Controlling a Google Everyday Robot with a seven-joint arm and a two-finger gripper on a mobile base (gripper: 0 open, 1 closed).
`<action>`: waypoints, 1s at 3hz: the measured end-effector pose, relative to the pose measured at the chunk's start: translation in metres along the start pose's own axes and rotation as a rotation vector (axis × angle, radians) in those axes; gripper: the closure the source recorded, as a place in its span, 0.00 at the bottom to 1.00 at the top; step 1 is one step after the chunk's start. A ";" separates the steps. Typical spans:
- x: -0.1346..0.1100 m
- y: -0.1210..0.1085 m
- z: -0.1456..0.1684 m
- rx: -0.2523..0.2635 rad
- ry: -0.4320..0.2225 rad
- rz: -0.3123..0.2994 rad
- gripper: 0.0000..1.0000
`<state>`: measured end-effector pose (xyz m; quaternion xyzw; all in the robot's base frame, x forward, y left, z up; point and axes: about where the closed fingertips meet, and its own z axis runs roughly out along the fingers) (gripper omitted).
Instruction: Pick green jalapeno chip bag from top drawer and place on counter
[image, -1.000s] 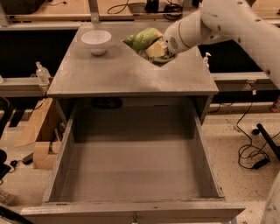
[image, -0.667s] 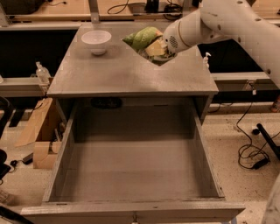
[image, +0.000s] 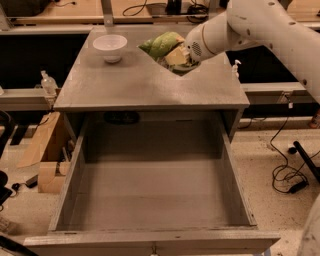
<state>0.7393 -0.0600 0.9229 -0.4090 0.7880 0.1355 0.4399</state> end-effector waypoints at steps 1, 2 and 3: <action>0.000 0.002 0.002 -0.004 0.001 -0.001 0.20; 0.000 0.003 0.005 -0.008 0.002 -0.001 0.00; 0.000 0.003 0.005 -0.008 0.002 -0.001 0.00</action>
Offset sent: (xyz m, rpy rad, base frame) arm 0.0000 0.0022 -0.0015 0.0000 0.0023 0.0033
